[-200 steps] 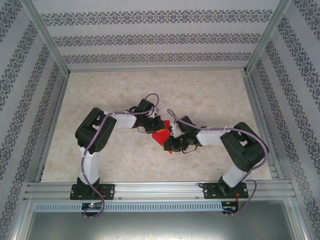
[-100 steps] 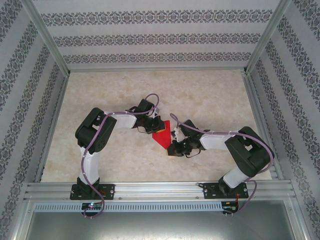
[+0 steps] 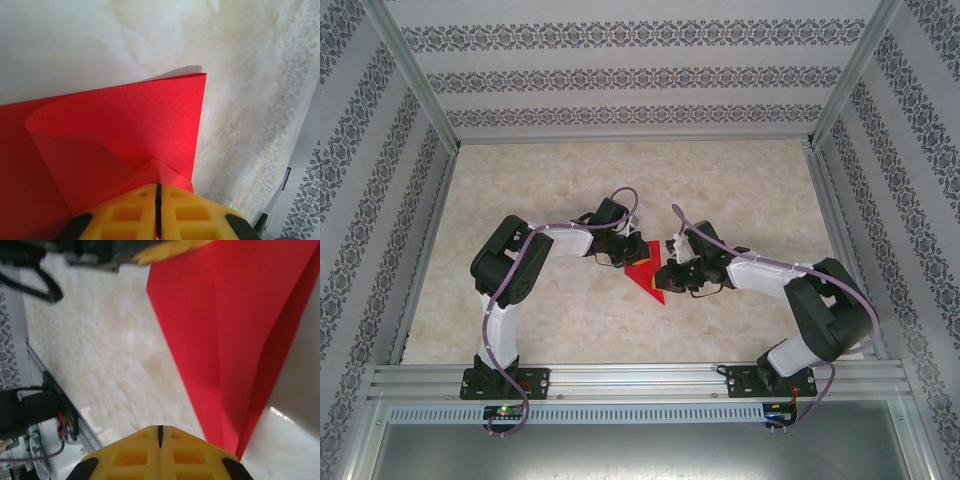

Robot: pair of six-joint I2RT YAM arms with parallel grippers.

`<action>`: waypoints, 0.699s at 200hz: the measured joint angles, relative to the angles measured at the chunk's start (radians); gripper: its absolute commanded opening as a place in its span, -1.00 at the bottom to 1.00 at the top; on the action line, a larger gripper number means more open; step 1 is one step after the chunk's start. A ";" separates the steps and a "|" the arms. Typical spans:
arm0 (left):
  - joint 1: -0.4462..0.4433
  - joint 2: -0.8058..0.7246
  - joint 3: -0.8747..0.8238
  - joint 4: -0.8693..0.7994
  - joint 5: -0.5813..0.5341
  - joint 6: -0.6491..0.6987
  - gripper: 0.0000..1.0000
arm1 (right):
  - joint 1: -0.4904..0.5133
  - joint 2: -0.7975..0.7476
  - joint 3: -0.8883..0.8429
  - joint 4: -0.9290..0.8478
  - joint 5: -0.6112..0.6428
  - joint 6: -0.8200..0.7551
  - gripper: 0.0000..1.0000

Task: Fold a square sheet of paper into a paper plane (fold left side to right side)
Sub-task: Fourth fold the wing at the center of the table.

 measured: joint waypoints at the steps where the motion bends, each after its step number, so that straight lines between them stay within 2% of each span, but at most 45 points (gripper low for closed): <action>1: 0.000 0.000 0.000 0.000 0.000 0.000 -0.77 | 0.000 0.004 0.001 0.001 0.002 0.001 -1.00; 57: 0.000 0.000 0.000 0.000 0.000 0.000 -0.76 | 0.000 0.071 -0.002 0.008 0.071 0.016 -1.00; 119: -0.005 -0.003 0.032 -0.056 -0.012 0.029 -0.55 | 0.000 0.071 -0.019 -0.002 0.093 0.005 -1.00; 140: -0.006 -0.025 0.029 -0.067 -0.029 0.045 -0.55 | 0.000 0.072 -0.019 -0.004 0.094 -0.002 -1.00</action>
